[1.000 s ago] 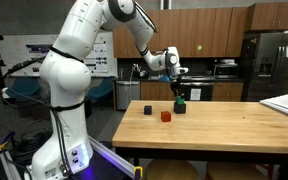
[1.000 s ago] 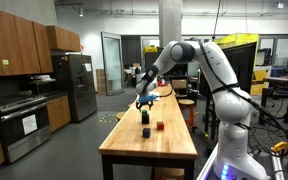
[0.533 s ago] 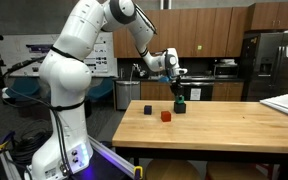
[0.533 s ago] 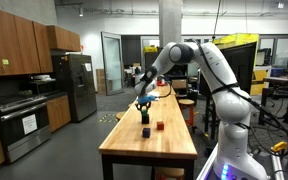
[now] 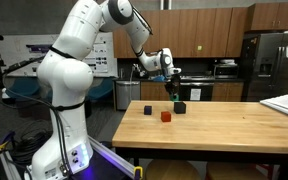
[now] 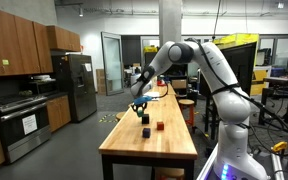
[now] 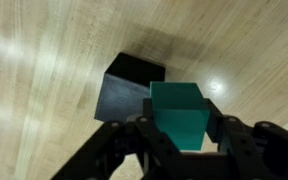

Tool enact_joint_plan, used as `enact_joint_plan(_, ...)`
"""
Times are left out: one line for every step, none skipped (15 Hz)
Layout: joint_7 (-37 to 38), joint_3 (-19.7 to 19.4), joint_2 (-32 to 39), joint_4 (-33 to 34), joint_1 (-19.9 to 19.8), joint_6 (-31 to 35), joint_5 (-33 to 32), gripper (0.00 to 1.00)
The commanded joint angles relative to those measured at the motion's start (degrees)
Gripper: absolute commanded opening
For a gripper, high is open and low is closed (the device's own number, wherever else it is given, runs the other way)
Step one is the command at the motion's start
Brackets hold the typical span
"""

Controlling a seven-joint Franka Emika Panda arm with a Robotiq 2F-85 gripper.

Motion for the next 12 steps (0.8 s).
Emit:
enact_joint_plan(-0.15,0.18,-2.09,-2.29,2.17,-0.62,-0.06,0.24)
enact_joint_plan(-0.28,0.51,-2.16,-2.68,2.54,-0.36,0.23,0.24)
enact_joint_plan(-0.29,0.85,-2.28,-3.21,2.94,-0.09,0.5,0.24)
enact_joint_plan(0.0,1.08,-2.31,-3.79,3.35,0.21,0.7,0.24)
enact_joint_plan(0.45,1.17,-2.38,-4.25,3.76,0.23,0.71,0.24)
enact_joint_plan(0.67,1.38,-2.5,-4.95,4.03,0.41,0.85,0.24)
enact_joint_plan(0.83,1.53,-2.61,-5.62,4.28,0.54,0.96,0.24)
enact_joint_plan(0.74,1.76,-2.65,-6.13,4.37,0.64,1.25,0.24)
enact_joint_plan(0.52,2.12,-2.65,-6.58,4.4,0.9,1.79,0.24)
enact_joint_plan(0.42,2.4,-2.56,-6.92,4.46,1.13,2.31,0.24)
enact_joint_plan(-0.1,3.03,-2.44,-7.13,4.26,1.62,3.3,0.24)
enact_joint_plan(-0.34,3.49,-2.18,-7.22,4.2,2.01,4.19,0.24)
